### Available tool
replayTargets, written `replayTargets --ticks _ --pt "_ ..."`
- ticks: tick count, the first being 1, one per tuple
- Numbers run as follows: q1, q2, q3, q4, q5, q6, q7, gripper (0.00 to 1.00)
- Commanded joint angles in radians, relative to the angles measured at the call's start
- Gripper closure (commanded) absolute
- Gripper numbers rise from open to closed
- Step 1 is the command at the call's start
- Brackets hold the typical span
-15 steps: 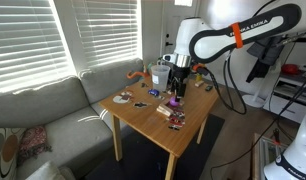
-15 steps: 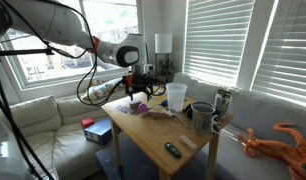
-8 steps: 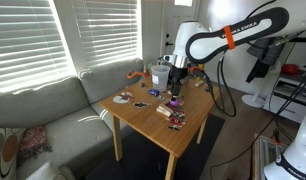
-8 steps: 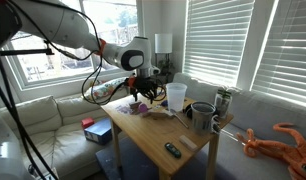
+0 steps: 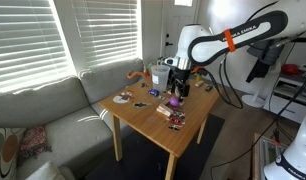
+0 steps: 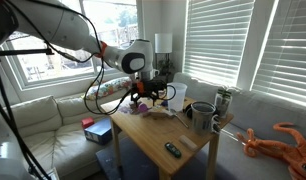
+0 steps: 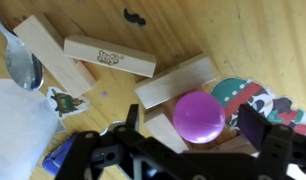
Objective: Stack all the wooden blocks forming a square on top of the wooden block on the left, pick up the purple ball and put it in the clear frost cold cup
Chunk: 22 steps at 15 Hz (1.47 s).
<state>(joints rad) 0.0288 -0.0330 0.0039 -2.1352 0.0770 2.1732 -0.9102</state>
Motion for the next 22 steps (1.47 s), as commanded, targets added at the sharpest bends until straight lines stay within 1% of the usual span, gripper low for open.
replayTargets --ticks 1,4,7,14,20,21,22 --pt "0.001 -0.012 0.001 -0.031 -0.039 -0.001 -0.171 0.00" --pt "0.000 -0.010 0.001 -0.048 -0.070 0.022 -0.308 0.00" --pt "-0.002 -0.006 0.000 -0.057 -0.085 0.035 -0.404 0.00" --pt "-0.009 0.002 -0.009 -0.067 -0.070 0.093 -0.493 0.00" --pt "-0.011 0.031 -0.008 -0.053 -0.049 0.074 -0.520 0.00" --pt "-0.012 0.033 -0.008 -0.053 -0.048 0.071 -0.520 0.02" --pt "-0.013 0.033 -0.008 -0.054 -0.045 0.070 -0.526 0.21"
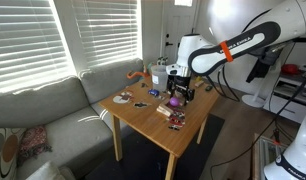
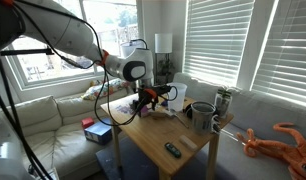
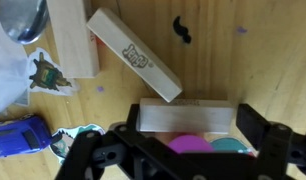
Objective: Stack all the wooden blocks forming a square on top of the wooden block on the left, pick up the purple ball and put it in the clear frost cold cup
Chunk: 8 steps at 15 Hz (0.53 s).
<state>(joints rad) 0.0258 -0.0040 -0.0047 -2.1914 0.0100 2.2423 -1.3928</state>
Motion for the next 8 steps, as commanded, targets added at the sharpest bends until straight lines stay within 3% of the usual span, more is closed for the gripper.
replayTargets --ticks 1,3,8 --pt "-0.010 0.002 0.001 0.001 0.025 -0.002 -0.046 0.27" --pt "-0.010 -0.020 0.001 -0.008 0.026 -0.005 -0.055 0.39" --pt "-0.003 -0.106 0.002 -0.028 -0.016 -0.032 -0.047 0.41"
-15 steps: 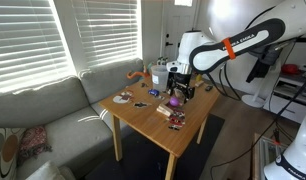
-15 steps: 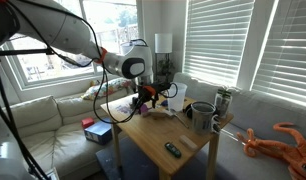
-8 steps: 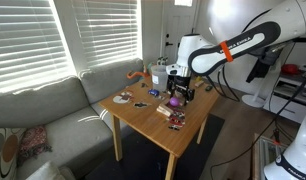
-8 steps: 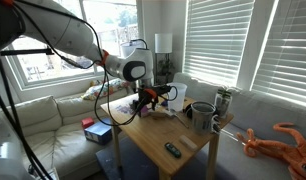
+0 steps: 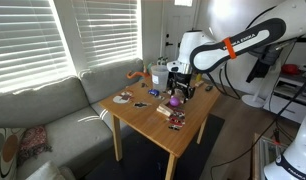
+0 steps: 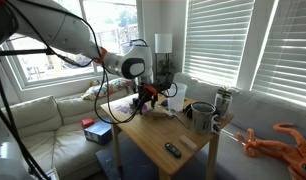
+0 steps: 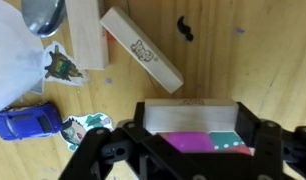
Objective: Stack all the wooden blocks forming a square on top of the wooden block on the left, pick up the purple ball and put it in the clear frost cold cup
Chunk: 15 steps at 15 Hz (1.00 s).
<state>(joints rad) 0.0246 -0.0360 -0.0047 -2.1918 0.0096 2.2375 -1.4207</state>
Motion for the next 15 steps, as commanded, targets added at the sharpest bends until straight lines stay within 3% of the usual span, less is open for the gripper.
replayTargets --ticks 1,7,15 --pt "0.003 -0.091 0.004 -0.028 -0.005 -0.039 -0.028 0.41" --pt "0.052 -0.141 0.029 0.016 0.020 -0.116 0.023 0.41" --pt "0.108 -0.031 0.060 0.117 0.150 -0.121 0.117 0.41"
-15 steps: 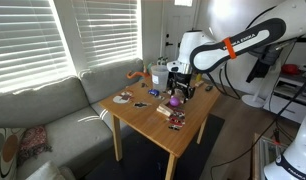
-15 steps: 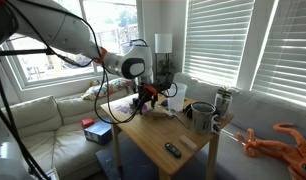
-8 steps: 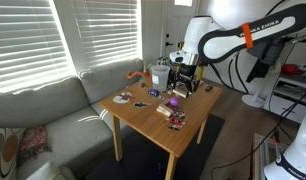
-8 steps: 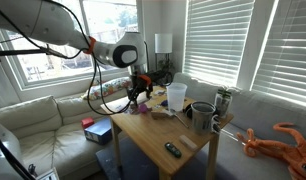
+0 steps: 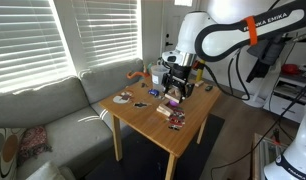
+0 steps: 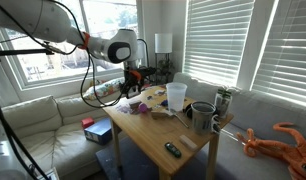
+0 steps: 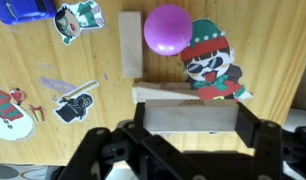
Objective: Stack all the wooden blocks forming a square on top of the wooden block on the left, pick up the purple ball and put it in the clear frost cold cup
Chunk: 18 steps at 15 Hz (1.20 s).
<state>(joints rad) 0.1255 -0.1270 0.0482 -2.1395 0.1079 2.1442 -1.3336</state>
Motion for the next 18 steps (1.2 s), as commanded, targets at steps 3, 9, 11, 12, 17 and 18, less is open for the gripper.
replayTargets --ticks 3,9,11,12,17,18 --pt "0.000 0.107 0.017 0.103 0.044 -0.049 0.074 0.41" --pt "-0.006 0.172 0.029 0.157 0.024 -0.100 0.119 0.41" --pt "-0.007 0.181 0.032 0.164 0.014 -0.110 0.129 0.41" --pt "-0.008 0.186 0.034 0.168 0.011 -0.113 0.134 0.41" --pt "-0.009 0.198 0.036 0.168 -0.014 -0.100 0.155 0.41" --pt "-0.010 0.198 0.036 0.166 -0.015 -0.101 0.155 0.41"
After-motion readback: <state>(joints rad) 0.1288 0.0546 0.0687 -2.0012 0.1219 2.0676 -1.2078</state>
